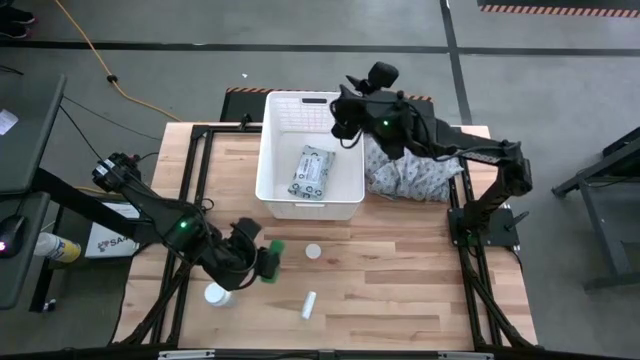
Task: Pick & place medical supplies in basket/bin
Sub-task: Put the green bandage into the white laundry organizer
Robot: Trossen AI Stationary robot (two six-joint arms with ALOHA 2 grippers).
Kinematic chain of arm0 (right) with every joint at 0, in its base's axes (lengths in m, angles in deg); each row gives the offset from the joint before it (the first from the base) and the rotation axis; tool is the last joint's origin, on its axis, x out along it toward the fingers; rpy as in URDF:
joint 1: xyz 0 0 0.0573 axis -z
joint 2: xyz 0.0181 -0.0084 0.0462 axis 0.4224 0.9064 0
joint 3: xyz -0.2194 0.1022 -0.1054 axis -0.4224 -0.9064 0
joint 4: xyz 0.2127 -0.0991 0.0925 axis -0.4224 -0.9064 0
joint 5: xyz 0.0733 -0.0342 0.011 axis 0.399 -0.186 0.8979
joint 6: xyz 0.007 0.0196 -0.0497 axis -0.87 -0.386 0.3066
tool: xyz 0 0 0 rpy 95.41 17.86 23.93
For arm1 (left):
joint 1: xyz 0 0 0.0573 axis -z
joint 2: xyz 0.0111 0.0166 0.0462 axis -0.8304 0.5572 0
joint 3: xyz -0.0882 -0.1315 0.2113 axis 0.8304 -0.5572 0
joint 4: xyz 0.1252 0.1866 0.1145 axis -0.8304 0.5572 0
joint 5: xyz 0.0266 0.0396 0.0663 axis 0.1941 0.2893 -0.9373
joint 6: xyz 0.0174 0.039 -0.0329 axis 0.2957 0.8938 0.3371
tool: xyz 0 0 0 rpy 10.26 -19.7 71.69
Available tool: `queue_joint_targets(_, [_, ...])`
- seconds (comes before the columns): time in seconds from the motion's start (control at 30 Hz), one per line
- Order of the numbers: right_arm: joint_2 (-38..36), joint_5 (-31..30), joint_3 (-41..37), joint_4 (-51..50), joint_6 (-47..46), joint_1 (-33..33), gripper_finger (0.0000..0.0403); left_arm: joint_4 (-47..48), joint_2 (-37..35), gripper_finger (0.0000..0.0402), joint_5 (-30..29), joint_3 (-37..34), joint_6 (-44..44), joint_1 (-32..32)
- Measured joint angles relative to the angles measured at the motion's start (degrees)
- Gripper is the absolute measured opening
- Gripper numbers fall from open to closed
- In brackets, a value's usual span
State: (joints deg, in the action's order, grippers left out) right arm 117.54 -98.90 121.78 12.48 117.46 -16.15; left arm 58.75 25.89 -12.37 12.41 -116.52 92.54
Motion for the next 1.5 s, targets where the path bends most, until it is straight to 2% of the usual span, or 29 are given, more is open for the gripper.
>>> queue_joint_targets(0.43, [0.0,0.0,0.0,-8.6,-6.9,7.0,0.0108,-1.1,0.0,0.0110,-9.9,4.4,6.2,0.0])
queue_joint_targets(0.77, [0.0,-0.4,0.0,-13.4,-8.2,10.8,0.0108,-1.0,0.0,0.0110,-21.1,8.6,13.9,0.0])
queue_joint_targets(1.03, [0.0,6.3,0.0,-22.1,-16.4,14.4,0.0108,-1.0,0.0,0.0110,-32.1,12.0,21.5,-0.6])
queue_joint_targets(1.2, [0.0,8.9,0.0,-27.2,-20.1,16.6,0.0108,-1.3,0.0,0.0110,-32.8,13.5,27.0,-4.2])
queue_joint_targets(1.5, [0.0,9.2,0.0,-35.8,-25.2,18.7,0.0108,-2.3,0.0,0.0110,-27.7,15.4,38.5,-14.5])
